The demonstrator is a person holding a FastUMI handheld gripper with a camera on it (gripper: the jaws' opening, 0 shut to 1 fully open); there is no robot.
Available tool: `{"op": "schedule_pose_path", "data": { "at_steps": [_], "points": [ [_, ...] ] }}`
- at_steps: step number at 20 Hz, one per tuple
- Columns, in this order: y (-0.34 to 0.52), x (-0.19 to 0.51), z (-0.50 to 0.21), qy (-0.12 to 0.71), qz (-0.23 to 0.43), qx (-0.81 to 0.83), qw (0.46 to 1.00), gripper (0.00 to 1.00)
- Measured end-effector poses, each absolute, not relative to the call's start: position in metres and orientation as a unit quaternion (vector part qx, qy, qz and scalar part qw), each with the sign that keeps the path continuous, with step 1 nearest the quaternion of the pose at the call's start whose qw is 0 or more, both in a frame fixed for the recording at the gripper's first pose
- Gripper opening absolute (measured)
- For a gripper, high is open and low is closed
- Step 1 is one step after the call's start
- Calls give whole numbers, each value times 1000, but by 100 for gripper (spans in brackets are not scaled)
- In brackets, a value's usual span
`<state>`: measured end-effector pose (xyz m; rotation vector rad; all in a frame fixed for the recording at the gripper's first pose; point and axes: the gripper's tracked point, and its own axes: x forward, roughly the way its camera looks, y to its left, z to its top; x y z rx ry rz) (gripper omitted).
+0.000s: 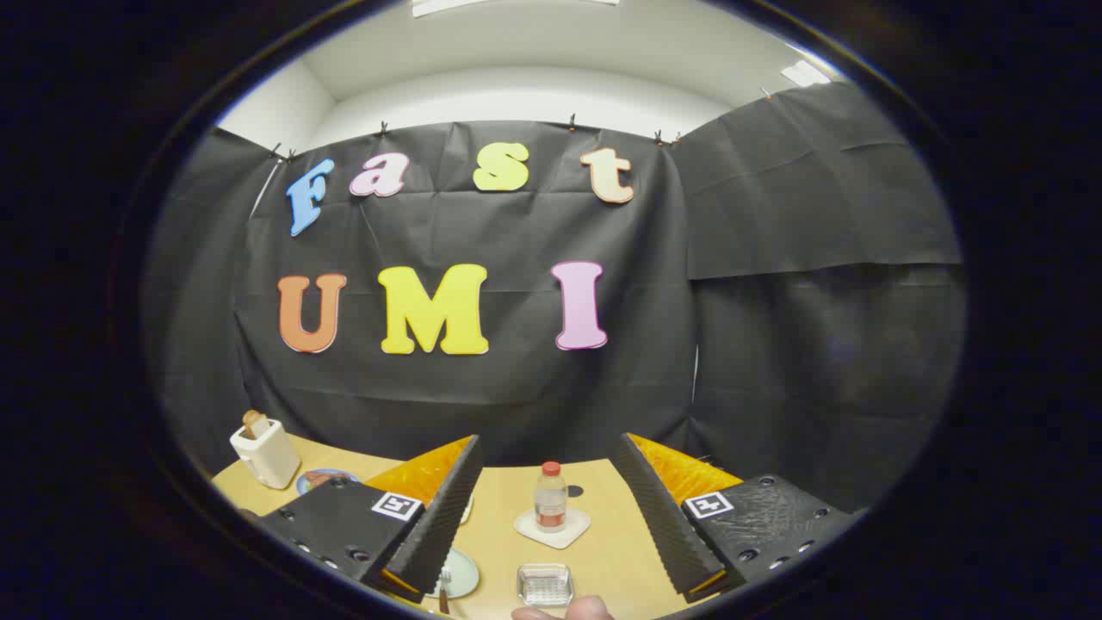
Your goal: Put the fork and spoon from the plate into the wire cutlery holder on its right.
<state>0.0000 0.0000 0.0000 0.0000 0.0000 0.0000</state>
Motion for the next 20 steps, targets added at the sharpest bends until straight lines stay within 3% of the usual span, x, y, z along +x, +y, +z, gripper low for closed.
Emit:
{"op": "schedule_pose_path", "data": {
  "at_steps": [20],
  "points": [
    [35, -11, 9, 9, 42, -17, 999, 95]
  ]
}}
